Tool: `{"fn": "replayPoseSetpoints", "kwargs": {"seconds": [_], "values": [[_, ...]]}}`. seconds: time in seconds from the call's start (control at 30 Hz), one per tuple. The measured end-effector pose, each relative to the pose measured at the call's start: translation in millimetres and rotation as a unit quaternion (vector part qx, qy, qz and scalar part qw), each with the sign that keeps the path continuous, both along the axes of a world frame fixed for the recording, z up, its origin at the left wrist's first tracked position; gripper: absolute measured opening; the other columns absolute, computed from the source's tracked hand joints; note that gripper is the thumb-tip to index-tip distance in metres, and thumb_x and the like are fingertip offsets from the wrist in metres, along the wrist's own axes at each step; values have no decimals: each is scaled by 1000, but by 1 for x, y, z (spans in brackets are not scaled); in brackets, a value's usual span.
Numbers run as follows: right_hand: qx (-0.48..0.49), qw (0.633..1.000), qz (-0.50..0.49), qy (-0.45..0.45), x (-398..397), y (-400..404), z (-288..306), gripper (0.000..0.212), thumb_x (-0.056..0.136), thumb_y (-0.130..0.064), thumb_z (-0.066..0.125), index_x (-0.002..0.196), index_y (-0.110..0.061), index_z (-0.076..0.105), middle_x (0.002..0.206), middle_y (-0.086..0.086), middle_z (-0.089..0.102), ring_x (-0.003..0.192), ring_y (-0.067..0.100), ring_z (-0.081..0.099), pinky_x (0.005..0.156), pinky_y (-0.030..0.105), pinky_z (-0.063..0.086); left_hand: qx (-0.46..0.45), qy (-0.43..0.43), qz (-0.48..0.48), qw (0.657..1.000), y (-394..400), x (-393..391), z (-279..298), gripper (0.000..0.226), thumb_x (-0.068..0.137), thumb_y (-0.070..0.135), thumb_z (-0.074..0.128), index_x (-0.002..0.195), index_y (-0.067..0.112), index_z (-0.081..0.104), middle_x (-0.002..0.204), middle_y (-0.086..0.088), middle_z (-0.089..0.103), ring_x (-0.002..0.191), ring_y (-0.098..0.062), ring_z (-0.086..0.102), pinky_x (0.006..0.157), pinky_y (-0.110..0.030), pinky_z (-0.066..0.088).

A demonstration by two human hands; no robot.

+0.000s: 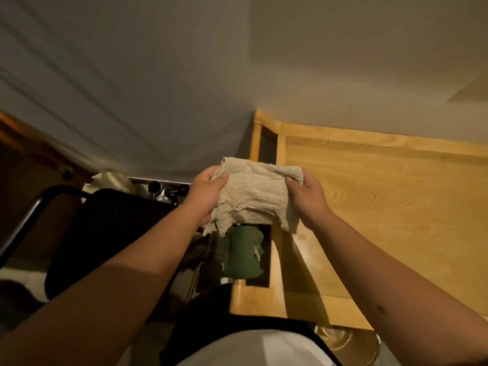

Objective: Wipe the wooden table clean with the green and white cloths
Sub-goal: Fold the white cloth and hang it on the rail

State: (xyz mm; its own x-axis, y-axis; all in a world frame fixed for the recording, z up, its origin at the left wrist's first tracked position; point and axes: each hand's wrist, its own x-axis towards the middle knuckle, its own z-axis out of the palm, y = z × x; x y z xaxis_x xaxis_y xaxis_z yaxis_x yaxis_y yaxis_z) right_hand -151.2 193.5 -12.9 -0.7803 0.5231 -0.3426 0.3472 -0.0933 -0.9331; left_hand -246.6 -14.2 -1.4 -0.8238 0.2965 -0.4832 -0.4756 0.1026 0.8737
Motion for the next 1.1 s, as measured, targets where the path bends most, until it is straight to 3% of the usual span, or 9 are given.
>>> {"fn": "replayPoseSetpoints", "kwargs": {"seconds": [0.13, 0.37, 0.53, 0.6, 0.7, 0.8, 0.9, 1.0, 1.1], "values": [[25, 998, -42, -39, -40, 1, -14, 16, 98, -13, 57, 108, -20, 67, 106, 5, 72, 100, 24, 68, 93, 51, 54, -13, -43, -26, 999, 9, -49, -18, 19, 102, 21, 56, 117, 26, 66, 104, -3, 77, 89, -18, 76, 71, -36, 62], [98, 987, -49, -113, -86, 19, -49, 18, 98, -18, 56, 113, -18, 67, 107, 1, 69, 102, 21, 63, 92, 42, 52, -34, -85, -45, 995, 33, -95, -61, 24, 104, 20, 54, 126, 18, 62, 113, -9, 72, 99, -26, 73, 84, -47, 60], [113, 984, -55, -125, -112, 21, -71, 13, 99, -18, 54, 103, -28, 62, 96, -10, 64, 92, 11, 58, 70, 20, 42, -40, -90, -14, 995, 44, -112, -85, 17, 104, 19, 53, 100, 32, 64, 104, 0, 73, 83, -12, 75, 65, -32, 61], [115, 982, -61, -138, -117, 21, -81, 11, 99, -19, 54, 103, -27, 60, 94, -12, 61, 92, 12, 58, 66, 18, 38, -57, -79, -22, 995, 46, -120, -95, 16, 103, 20, 54, 99, 32, 65, 106, -1, 73, 86, -14, 75, 69, -34, 62], [112, 975, -25, -189, -120, 21, -88, 26, 98, -23, 58, 123, -18, 52, 113, 1, 61, 106, 22, 57, 80, 28, 42, -121, -46, -73, 989, 48, -131, -108, 11, 102, 22, 56, 111, 23, 63, 115, -3, 69, 103, -24, 70, 88, -44, 59], [186, 959, 20, -215, -119, 16, -89, 59, 91, -21, 68, 142, -10, 39, 136, 11, 52, 123, 27, 49, 95, 32, 39, -227, -4, -149, 962, 49, -136, -115, 42, 101, 26, 58, 140, 14, 51, 128, -6, 60, 123, -30, 58, 96, -41, 50], [274, 937, 27, -214, -115, 3, -86, 71, 91, -27, 67, 150, -12, 31, 156, 12, 30, 143, 30, 25, 115, 41, 25, -281, 63, -185, 940, 45, -128, -110, 69, 100, 33, 57, 159, 22, 22, 162, -7, 31, 147, -28, 32, 117, -43, 32], [240, 958, 52, -150, -110, -15, -84, 62, 98, -34, 55, 151, -13, 31, 157, 9, 30, 145, 27, 24, 115, 36, 25, -155, 99, -211, 960, 45, -106, -99, 64, 103, 31, 52, 159, 31, 21, 166, 1, 22, 148, -14, 26, 115, -33, 26], [49, 992, 52, -101, -112, -31, -82, 57, 102, -36, 46, 152, -16, 28, 147, -6, 39, 138, 13, 36, 107, 25, 31, -13, -45, -226, 973, 53, -81, -90, 59, 106, 32, 43, 159, 31, 16, 164, 2, 26, 139, -7, 39, 113, -29, 36]]}}
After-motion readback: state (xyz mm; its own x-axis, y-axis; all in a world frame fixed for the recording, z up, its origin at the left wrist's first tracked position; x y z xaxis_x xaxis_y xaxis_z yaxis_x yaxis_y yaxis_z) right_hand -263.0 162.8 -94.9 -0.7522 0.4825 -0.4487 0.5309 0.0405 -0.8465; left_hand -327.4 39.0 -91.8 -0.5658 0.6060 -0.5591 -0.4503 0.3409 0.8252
